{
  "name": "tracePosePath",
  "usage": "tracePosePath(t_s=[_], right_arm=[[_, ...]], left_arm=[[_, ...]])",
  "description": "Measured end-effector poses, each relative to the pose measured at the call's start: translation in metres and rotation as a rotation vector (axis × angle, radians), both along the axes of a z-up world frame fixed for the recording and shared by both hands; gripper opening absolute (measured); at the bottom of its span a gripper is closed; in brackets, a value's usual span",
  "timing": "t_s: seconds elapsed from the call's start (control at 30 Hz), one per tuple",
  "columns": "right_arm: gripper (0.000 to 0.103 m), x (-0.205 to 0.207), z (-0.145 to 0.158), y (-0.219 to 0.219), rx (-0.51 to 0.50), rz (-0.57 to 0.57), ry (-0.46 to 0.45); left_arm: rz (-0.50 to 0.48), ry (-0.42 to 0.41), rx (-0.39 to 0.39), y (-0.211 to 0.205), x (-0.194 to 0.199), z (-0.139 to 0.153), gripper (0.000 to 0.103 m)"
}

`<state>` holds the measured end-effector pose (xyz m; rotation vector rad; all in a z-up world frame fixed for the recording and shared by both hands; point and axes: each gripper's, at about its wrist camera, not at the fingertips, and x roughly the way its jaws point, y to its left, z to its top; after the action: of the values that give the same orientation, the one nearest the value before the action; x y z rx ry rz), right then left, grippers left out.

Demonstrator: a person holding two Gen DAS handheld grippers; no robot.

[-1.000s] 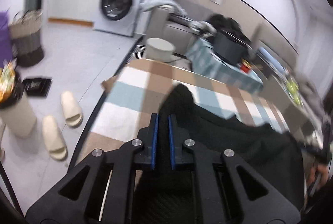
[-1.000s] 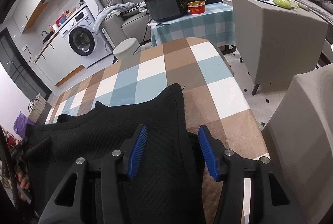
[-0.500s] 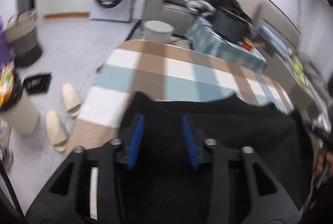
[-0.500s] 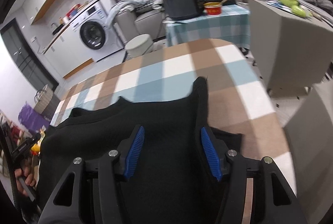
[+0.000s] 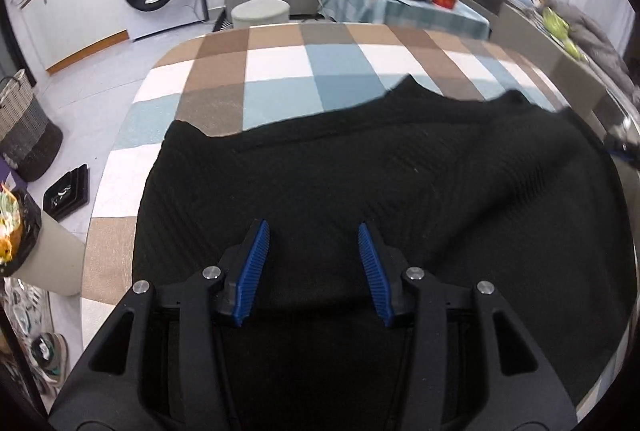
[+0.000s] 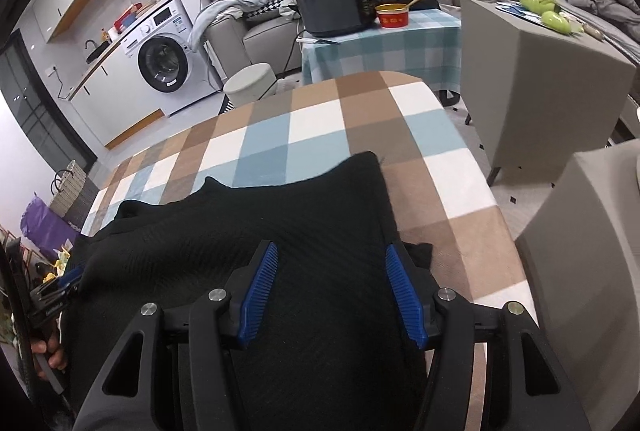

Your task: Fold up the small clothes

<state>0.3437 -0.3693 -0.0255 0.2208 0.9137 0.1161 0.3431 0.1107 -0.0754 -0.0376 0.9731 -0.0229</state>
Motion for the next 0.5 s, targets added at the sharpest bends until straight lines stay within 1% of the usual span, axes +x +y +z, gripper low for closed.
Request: tracePosePath(t_s=[0.03,0.1,0.13,0.2,0.23,0.3,0.33,0.37,0.47,0.5], right_arm=[[0.058,-0.001,0.000,0.001,-0.002,0.005,-0.004],[0.058,-0.001,0.001,0.004,-0.002,0.016,-0.007],[0.058,-0.002,0.000,0.004,0.003,0.019,-0.008],[0.058,-0.003,0.000,0.005,0.009,0.019,-0.008],[0.058,-0.005,0.000,0.004,0.009,0.018,-0.008],[0.058,-0.006,0.000,0.004,0.011,0.016,-0.010],[0.058,-0.007,0.001,0.003,0.014,0.012,-0.012],[0.058,-0.008,0.001,0.002,0.017,0.009,-0.013],[0.058,-0.011,0.004,-0.002,0.021,0.000,-0.024],[0.058,-0.012,0.005,-0.002,0.024,-0.001,-0.027]], left_arm=[[0.001,0.005,0.006,0.000,0.001,-0.001,0.045],[0.008,0.016,0.019,0.000,0.004,-0.002,0.051],[0.008,0.016,0.036,-0.002,0.007,-0.004,0.053],[0.011,0.012,0.057,-0.006,0.009,-0.004,0.054],[0.011,0.006,0.056,-0.006,0.007,-0.003,0.052],[0.004,-0.009,0.025,-0.006,0.006,-0.003,0.032],[-0.010,-0.018,0.026,-0.008,0.005,-0.002,0.022],[-0.025,-0.020,0.022,-0.010,0.005,-0.002,0.005],[-0.017,-0.025,0.020,-0.011,0.005,0.000,0.002],[-0.007,-0.031,-0.002,-0.007,0.004,0.001,0.001]])
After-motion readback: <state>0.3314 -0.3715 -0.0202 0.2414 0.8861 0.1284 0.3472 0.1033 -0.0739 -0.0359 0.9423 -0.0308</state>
